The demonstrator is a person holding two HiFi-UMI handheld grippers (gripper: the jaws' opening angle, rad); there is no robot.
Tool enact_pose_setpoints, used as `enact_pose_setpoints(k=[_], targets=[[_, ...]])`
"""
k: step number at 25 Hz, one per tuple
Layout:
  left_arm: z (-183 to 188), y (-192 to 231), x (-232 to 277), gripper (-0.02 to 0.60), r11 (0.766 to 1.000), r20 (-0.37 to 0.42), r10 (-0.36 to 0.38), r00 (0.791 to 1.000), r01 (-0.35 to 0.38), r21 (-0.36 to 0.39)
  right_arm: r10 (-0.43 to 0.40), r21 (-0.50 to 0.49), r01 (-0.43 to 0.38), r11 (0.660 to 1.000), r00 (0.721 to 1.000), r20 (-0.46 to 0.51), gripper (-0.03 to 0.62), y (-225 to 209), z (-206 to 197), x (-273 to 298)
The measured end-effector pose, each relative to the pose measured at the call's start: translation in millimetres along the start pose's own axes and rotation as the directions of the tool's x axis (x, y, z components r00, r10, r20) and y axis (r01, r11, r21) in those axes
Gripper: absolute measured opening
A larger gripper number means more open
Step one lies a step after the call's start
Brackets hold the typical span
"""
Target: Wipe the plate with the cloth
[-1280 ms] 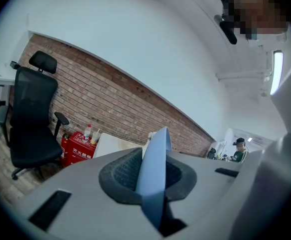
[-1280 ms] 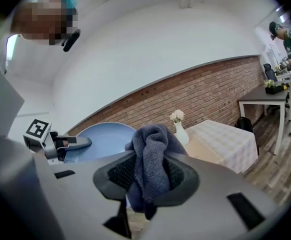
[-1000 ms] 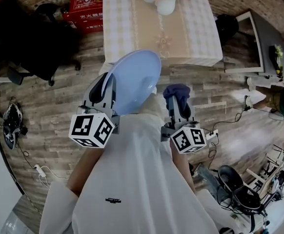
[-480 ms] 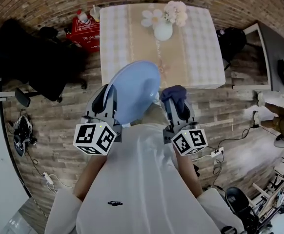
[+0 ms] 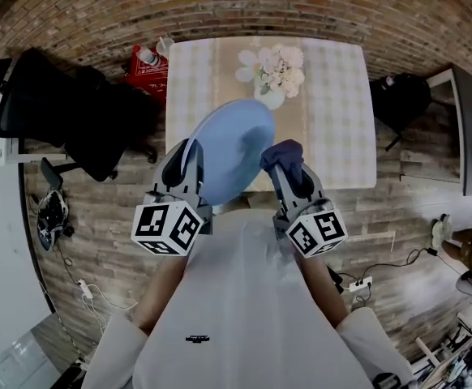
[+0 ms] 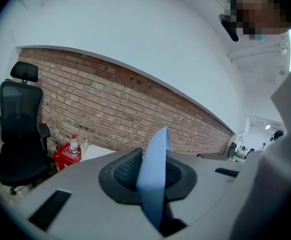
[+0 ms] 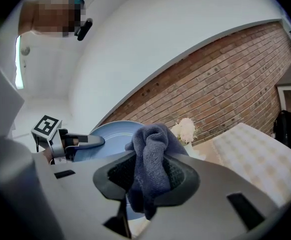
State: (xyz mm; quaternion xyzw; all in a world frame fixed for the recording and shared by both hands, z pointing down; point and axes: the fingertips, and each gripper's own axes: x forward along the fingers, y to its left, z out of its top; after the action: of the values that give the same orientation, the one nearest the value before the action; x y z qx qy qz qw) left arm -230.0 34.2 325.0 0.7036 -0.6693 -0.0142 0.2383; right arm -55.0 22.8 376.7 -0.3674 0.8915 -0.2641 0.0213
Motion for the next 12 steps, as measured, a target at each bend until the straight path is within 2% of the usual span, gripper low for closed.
enact_pose_setpoints(k=[7,12], targets=[[-3,-31,40,0.048,0.998,0.000,0.063,0.998,-0.063,0.017,0.092,0.018,-0.092,0.996,0.995,-0.026,0.117,-41,22,22],[-3,-37,46,0.048,0.997,-0.002,0.082,0.997,-0.082,0.012,0.158,-0.001,-0.158,0.987,0.987,-0.037,0.117,-37,28,33]])
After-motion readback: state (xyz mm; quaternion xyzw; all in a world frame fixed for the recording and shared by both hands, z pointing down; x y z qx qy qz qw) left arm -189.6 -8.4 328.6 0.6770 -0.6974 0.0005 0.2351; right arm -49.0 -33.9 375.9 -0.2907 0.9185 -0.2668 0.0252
